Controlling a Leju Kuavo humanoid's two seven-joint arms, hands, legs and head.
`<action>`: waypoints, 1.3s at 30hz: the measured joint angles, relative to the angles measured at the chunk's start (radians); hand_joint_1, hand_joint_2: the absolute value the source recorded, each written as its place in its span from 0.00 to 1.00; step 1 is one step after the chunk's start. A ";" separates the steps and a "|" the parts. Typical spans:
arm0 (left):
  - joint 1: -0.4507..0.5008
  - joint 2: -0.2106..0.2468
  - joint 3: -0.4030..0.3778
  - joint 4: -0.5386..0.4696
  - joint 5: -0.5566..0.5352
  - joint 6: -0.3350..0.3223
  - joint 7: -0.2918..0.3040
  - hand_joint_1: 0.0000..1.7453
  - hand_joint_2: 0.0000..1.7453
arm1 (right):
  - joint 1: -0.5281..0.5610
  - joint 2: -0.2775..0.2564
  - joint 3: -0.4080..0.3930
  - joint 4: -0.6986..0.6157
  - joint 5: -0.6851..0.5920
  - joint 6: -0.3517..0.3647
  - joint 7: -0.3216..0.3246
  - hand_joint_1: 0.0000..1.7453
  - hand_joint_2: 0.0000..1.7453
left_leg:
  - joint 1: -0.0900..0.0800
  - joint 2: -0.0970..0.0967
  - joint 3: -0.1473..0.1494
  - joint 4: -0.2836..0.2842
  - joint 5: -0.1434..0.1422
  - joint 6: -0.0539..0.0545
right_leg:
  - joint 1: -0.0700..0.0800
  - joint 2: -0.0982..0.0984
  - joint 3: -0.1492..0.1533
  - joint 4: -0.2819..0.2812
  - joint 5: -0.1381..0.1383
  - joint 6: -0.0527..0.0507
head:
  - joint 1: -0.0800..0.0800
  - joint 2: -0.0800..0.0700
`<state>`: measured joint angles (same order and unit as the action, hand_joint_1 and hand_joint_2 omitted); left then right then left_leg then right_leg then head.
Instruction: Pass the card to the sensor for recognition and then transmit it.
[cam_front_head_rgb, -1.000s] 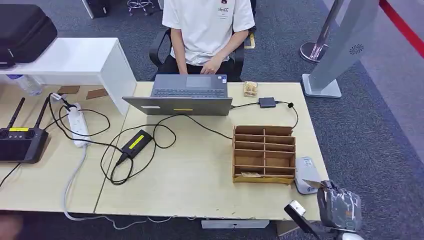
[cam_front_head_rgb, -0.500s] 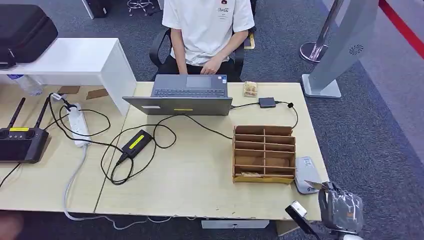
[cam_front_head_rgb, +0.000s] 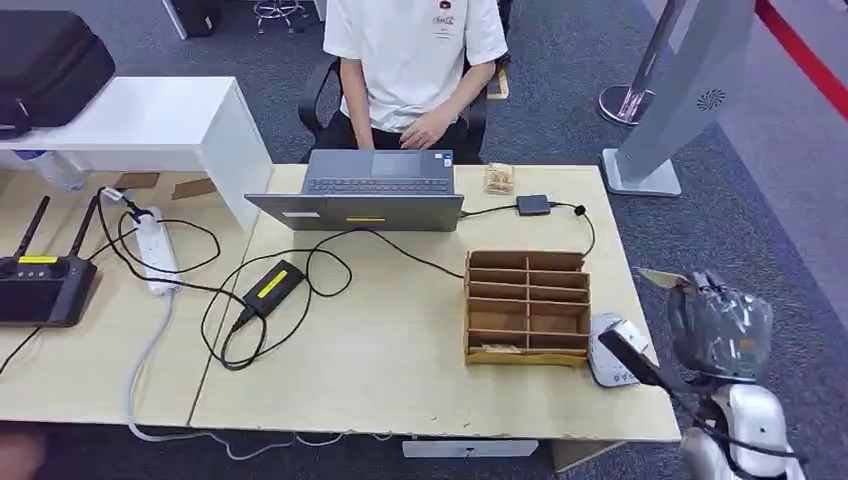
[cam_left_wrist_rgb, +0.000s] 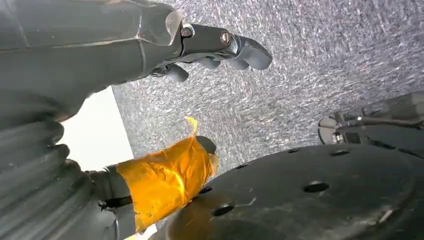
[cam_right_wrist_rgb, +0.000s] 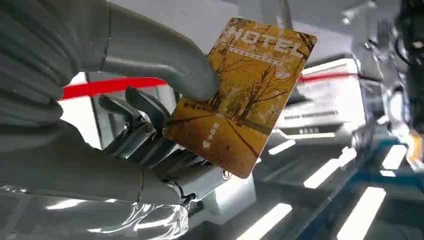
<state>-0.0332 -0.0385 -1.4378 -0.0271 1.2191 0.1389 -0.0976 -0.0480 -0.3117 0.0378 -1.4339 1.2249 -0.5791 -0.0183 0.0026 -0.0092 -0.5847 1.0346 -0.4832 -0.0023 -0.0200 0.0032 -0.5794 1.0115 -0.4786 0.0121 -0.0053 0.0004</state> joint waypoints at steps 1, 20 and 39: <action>0.001 0.000 0.000 0.000 0.010 -0.007 -0.012 0.00 1.00 | -0.015 -0.004 0.000 -0.005 -0.007 0.000 -0.005 1.00 1.00 | 0.000 0.000 0.000 0.000 0.000 0.000 | 0.000 0.000 0.000 0.000 0.000 0.000 | -0.001 0.000; -0.030 0.039 0.011 -0.043 0.003 -0.063 -0.225 0.00 1.00 | -0.807 0.113 0.349 0.550 0.255 0.081 0.132 1.00 1.00 | 0.001 0.000 -0.003 0.000 0.006 -0.006 | 0.001 0.001 -0.007 0.007 0.003 -0.002 | 0.000 0.000; -0.033 0.056 0.011 -0.060 0.039 -0.125 -0.205 0.00 1.00 | -0.893 0.232 0.483 0.770 0.235 0.001 0.125 0.00 1.00 | 0.001 -0.002 -0.004 0.000 0.006 -0.008 | 0.001 0.000 -0.007 0.005 0.003 -0.004 | 0.000 0.000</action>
<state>-0.0658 0.0175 -1.4263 -0.0866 1.2581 0.0140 -0.3025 -0.9410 -0.0793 0.5203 -0.6642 1.4595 -0.5784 0.1064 0.0041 -0.0110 -0.5886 1.0345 -0.4768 -0.0101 -0.0189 0.0036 -0.5867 1.0170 -0.4758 0.0076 -0.0057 0.0004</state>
